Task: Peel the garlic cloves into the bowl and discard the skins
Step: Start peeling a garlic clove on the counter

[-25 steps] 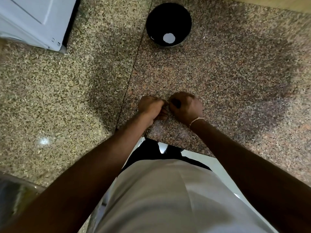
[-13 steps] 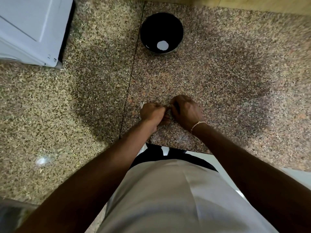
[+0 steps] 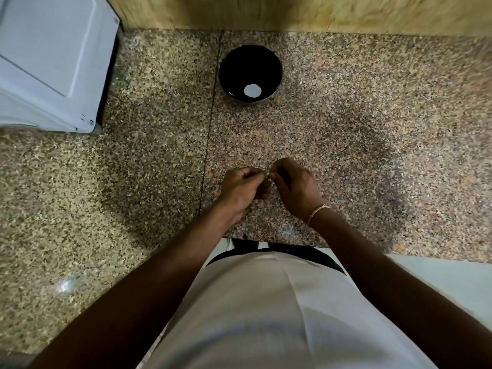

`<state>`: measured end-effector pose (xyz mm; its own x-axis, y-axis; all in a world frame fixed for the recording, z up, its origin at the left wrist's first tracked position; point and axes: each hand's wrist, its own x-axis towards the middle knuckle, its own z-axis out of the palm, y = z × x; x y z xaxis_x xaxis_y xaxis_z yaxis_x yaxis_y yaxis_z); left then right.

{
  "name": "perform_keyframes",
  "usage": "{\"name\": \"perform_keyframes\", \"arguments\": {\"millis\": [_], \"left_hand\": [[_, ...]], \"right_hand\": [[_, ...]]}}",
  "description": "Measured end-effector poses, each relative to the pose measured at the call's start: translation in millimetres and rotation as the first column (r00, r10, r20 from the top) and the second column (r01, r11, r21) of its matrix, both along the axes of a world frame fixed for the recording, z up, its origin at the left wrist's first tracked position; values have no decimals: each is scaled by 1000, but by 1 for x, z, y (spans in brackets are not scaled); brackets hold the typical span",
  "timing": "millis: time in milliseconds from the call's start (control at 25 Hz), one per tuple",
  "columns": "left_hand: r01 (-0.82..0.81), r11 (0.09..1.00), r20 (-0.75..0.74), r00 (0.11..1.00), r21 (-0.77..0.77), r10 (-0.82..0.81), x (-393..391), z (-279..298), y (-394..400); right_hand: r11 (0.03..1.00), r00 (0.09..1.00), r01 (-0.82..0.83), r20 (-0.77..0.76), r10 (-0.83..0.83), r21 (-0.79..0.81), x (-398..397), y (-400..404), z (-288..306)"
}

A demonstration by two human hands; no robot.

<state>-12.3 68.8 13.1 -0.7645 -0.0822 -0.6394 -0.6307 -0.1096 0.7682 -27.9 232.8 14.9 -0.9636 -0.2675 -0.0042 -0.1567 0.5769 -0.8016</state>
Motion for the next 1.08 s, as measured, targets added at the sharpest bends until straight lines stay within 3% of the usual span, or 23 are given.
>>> {"name": "perform_keyframes", "arguments": {"millis": [160, 280, 520, 760, 920, 1080], "left_hand": [[3, 1000, -38, 999, 28, -2, 2, 13, -6], [10, 1000, -69, 998, 27, -8, 1, 18, -9], [26, 999, -59, 998, 46, -24, -3, 17, -11], [51, 996, -54, 997, 66, -48, -9, 10, -14], [29, 998, -40, 999, 59, -26, -14, 6, -13], [11, 998, -18, 1000, 55, -10, -19, 2, -11]], "right_hand": [[986, 984, 84, 168, -59, -142, 0, -3, 4], [969, 975, 133, 203, -90, -208, 1, -5, 7], [977, 981, 135, 159, -109, -168, 3, -6, 10], [971, 969, 152, 222, -109, -183, -6, -7, 9], [936, 932, 262, 312, -183, -234, -12, -9, 1], [940, 929, 289, 289, -230, -182, -18, -9, -8]]}}
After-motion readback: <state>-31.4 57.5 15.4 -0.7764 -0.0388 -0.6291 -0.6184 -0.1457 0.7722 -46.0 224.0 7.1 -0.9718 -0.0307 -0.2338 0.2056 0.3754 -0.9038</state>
